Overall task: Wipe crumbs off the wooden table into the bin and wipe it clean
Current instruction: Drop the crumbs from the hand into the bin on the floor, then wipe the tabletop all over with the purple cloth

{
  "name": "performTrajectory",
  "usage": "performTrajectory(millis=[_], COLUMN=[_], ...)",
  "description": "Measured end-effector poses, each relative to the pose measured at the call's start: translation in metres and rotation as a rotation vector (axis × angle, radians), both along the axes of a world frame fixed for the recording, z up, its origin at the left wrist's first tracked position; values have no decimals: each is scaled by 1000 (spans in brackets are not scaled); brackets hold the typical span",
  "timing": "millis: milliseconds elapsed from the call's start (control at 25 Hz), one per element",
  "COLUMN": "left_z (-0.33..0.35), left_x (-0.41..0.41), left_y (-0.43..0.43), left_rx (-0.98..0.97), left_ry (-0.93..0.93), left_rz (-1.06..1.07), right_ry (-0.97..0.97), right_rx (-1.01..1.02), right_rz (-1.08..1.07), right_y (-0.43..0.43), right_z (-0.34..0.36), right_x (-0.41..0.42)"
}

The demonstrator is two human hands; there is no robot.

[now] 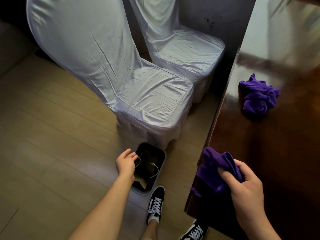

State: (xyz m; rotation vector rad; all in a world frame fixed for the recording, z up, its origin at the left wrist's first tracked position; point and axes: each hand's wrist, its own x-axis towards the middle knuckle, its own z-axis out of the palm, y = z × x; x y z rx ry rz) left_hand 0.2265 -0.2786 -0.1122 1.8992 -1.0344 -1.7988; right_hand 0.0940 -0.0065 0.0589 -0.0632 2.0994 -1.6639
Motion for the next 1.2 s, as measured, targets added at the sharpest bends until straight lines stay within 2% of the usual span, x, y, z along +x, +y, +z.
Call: performTrajectory(millis=[200,440,600,760,920,960,1000,1120,1160,1200], left_z=[37,100,149,178,179,177,178,177,176,174], left_x=[-3,-50,-113,-174,-197,-200,-203,-227,-237,-246], left_y=[8,43,80,129,160,164,169,181,181,179], left_rx=[-1,-126,-302,-504,-750,-707,-552,48,97,49], left_ry=[48,200,309,347,302,322,369,566,589,566], left_rz=[-50,-367,-613,-856,-980,-993,-978,-778,-717,-708], right_ry=[-56,-84,-133,-238,-210,-196,-197,-238,-238,-231], right_rx=[-108,-118,-239,-445,-377,-353,-339,-282,-226,-160], right_rz=[-144,-334,-475,-480,-496,-494,-458,-206,-119,-57], right_y=[27,71,78,59,36,32,29,18,14,12], right_z=[10,29,38,37,40,42,43,38,36,34], right_x=[-7,-41,-93,-139,-166,-168,-167,-153,-152,-155])
